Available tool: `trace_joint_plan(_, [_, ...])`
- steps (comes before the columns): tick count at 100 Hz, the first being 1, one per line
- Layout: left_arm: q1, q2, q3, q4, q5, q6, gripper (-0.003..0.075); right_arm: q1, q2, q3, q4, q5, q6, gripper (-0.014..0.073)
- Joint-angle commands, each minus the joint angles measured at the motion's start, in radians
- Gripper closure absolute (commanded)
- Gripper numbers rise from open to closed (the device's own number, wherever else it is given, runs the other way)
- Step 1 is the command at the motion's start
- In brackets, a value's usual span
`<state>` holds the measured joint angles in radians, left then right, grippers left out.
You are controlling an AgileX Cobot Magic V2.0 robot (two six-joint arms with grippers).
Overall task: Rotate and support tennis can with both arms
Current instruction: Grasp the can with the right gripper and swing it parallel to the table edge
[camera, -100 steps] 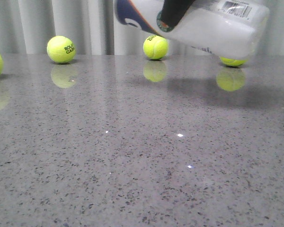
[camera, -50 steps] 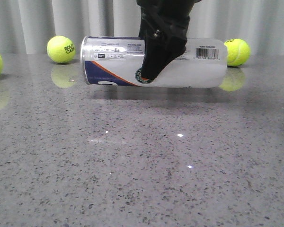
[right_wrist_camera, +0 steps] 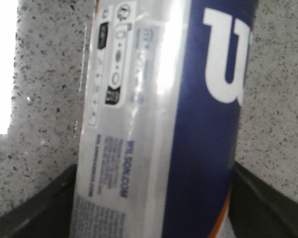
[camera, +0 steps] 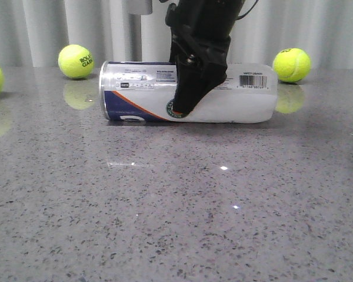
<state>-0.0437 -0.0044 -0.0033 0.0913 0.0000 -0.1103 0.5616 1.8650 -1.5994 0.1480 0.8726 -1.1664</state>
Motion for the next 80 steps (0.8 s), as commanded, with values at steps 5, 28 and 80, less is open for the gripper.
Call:
trace_joint_plan(5, [0.002,-0.038,0.046,-0.007,-0.084,-0.009,0.0741,0.000,-0.045,-0.028,0.006,0.000,-0.010,-0.0073])
trace_joint_plan(28, [0.002,-0.038,0.046,-0.007,-0.084,-0.009,0.0741,0.000,-0.050,-0.028,0.006,-0.001,-0.009,-0.0054])
trace_joint_plan(80, [0.002,-0.038,0.046,-0.007,-0.084,-0.009,0.0741,0.000,-0.090,-0.029,0.006,-0.009,-0.009,-0.0054])
